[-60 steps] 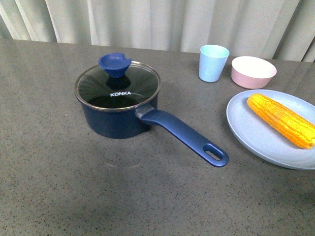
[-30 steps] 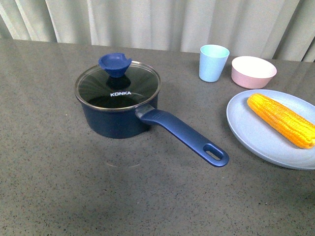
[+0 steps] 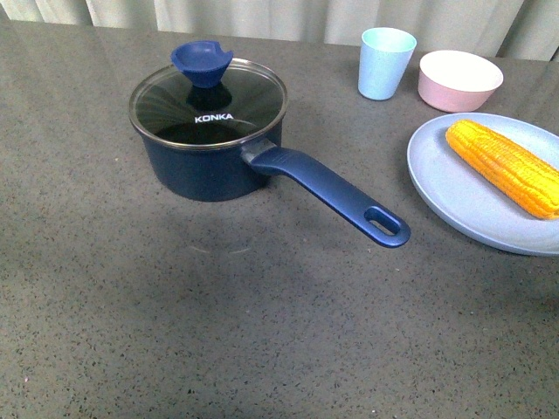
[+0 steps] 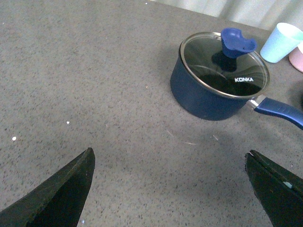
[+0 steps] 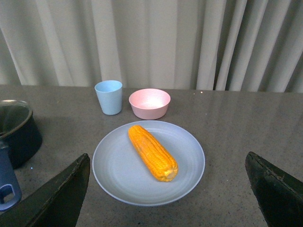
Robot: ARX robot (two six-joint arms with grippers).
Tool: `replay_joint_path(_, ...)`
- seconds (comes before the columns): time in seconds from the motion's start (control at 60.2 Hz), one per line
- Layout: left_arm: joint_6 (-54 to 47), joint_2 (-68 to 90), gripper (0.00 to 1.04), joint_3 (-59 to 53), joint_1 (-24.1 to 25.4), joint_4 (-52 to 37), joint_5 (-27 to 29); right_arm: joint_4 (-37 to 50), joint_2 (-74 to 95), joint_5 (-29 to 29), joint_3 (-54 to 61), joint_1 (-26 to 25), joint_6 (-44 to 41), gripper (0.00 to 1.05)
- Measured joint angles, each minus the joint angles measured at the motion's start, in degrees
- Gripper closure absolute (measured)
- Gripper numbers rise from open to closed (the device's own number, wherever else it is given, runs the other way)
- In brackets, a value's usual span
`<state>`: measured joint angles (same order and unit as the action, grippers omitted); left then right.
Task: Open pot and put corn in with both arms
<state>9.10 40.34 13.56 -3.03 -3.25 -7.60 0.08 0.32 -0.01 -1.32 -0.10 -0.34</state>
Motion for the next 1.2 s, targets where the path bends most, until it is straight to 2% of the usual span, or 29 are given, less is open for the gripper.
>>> replay_joint_path(0.183,0.33,17.20,0.09,1.66,-3.23,-16.48,0.79,0.00,0.00,0.00,0.00,0.00,0.00,0.09)
replay_joint_path(0.332,0.81,35.06,0.09,8.22,-5.27,-27.76,2.05,0.00,0.00,0.00,0.00,0.00,0.00,0.09)
replay_joint_path(0.781,-2.23,55.60,0.09,21.94,-7.13,-33.53,1.75,0.00,0.00,0.00,0.00,0.00,0.00,0.09)
replay_joint_path(1.196,-2.19,62.60,0.09,28.26,-10.67,-36.15,0.15,0.00,0.00,0.00,0.00,0.00,0.00,0.09)
